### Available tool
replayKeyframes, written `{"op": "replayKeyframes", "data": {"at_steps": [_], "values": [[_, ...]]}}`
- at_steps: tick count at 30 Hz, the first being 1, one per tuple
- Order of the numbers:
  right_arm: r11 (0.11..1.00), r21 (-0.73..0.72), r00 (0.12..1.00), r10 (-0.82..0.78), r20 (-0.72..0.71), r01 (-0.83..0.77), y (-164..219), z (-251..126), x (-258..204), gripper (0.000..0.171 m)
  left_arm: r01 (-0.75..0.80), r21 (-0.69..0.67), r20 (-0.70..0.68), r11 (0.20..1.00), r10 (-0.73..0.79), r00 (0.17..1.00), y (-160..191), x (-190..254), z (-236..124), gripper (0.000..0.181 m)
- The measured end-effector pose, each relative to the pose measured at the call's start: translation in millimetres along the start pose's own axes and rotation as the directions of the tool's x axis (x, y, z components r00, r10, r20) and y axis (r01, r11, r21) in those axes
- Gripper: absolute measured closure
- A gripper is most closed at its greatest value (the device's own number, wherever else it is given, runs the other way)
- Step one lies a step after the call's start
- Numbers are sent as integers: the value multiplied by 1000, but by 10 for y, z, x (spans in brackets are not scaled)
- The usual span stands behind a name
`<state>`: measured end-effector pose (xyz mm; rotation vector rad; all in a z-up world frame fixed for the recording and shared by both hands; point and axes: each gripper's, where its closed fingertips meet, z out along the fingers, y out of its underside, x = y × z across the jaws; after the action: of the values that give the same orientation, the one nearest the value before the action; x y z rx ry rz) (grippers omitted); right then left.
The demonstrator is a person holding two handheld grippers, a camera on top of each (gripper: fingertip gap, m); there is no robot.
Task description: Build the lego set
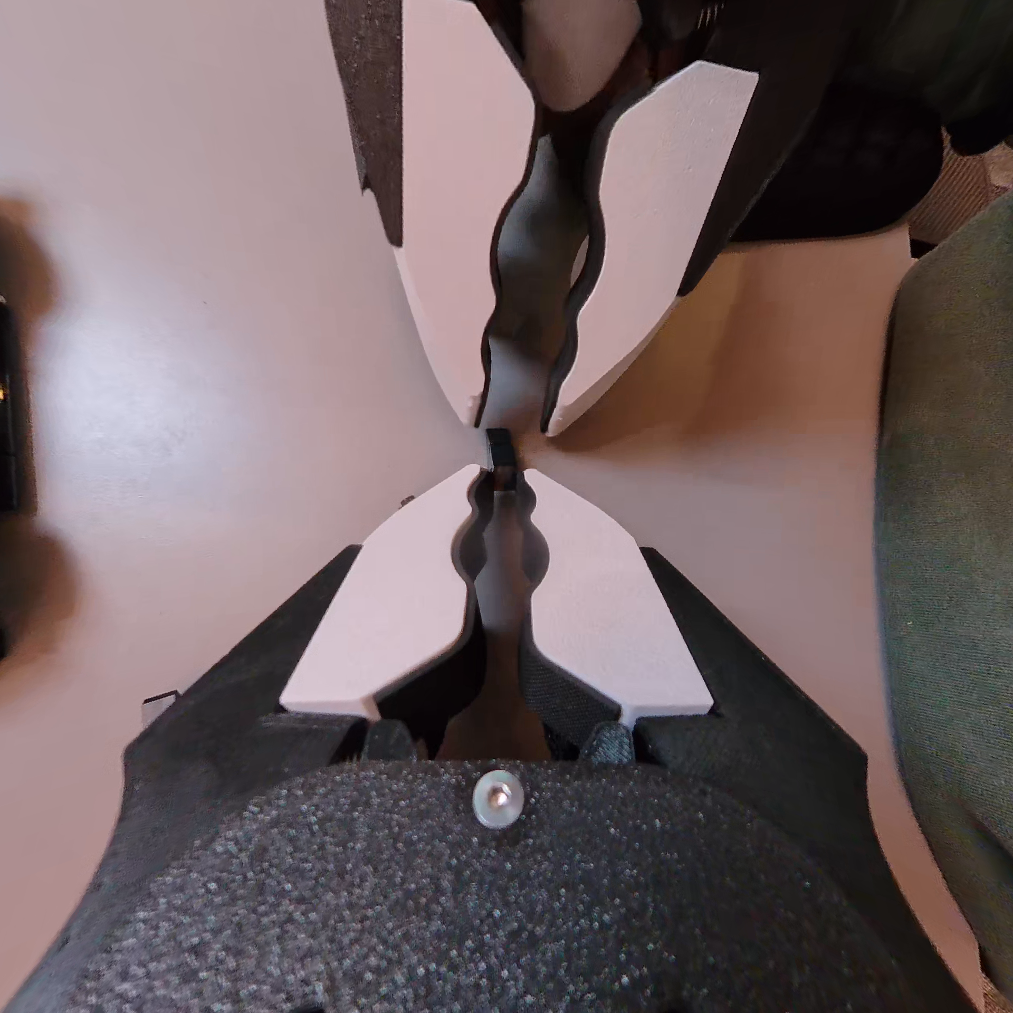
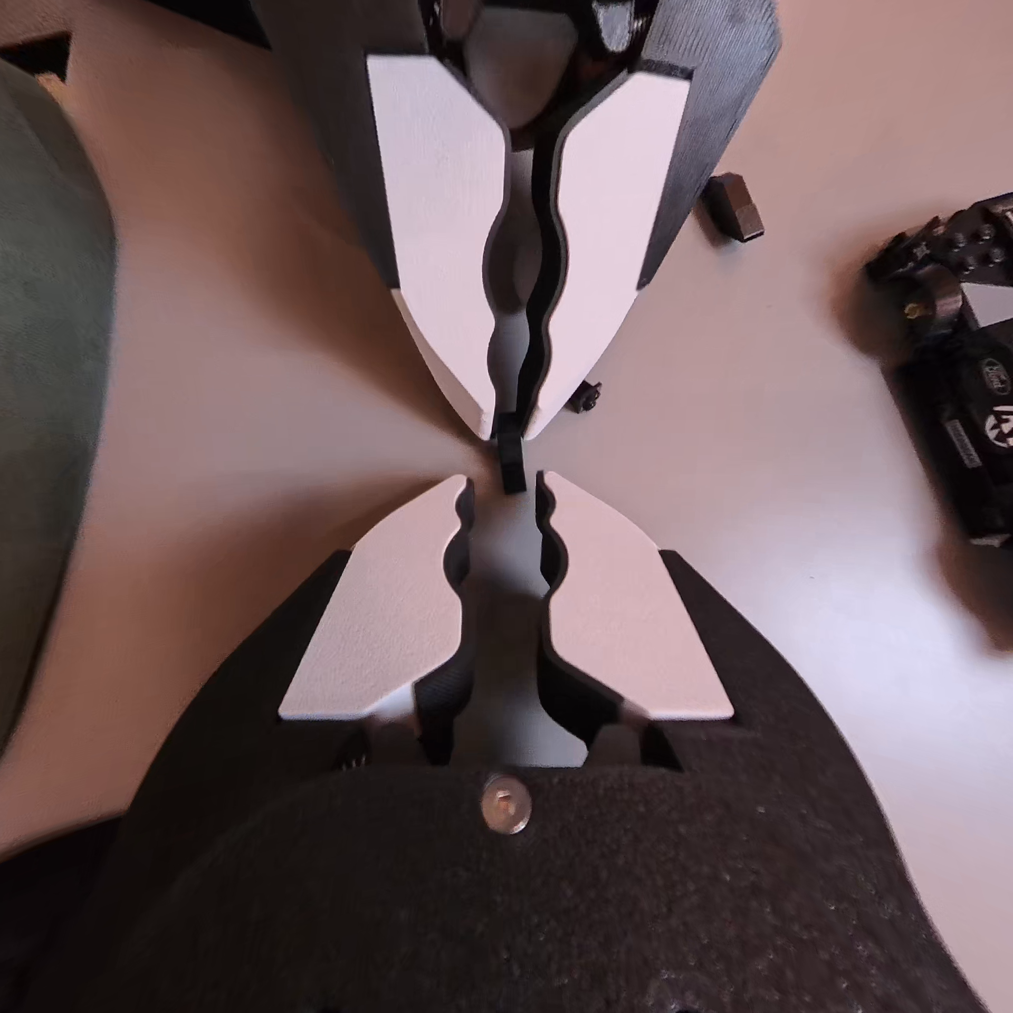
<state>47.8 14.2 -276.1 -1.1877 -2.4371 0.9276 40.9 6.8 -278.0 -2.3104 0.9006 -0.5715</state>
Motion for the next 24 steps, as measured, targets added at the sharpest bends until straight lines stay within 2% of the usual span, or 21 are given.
{"op": "replayKeyframes", "data": {"at_steps": [5,9,13,14,17,21,24], "values": [[999,-32,999,-35,-34,33,7,56,20,151,-10,-1,-5,1000,10,1000,-8,8,6,172],[998,-40,997,-58,-48,56,-2,75,23,163,-13,8,-8,1000,13,1000,-17,14,12,172],[998,-29,998,-51,-45,50,-11,74,27,163,-15,19,-5,1000,15,1000,-23,8,3,173],[999,-18,998,-40,-38,39,-18,69,28,163,-19,28,-1,999,19,1000,-32,4,-2,171],[999,36,1000,6,-8,-5,-45,28,39,163,-40,98,26,994,38,999,-119,-28,-73,151],[975,202,995,95,3,-93,-224,-196,162,163,11,286,16,958,-16,1000,-319,-79,-350,151],[966,236,994,111,-13,-105,-261,-289,214,163,13,246,52,969,-27,998,-178,-147,-373,153]]}}
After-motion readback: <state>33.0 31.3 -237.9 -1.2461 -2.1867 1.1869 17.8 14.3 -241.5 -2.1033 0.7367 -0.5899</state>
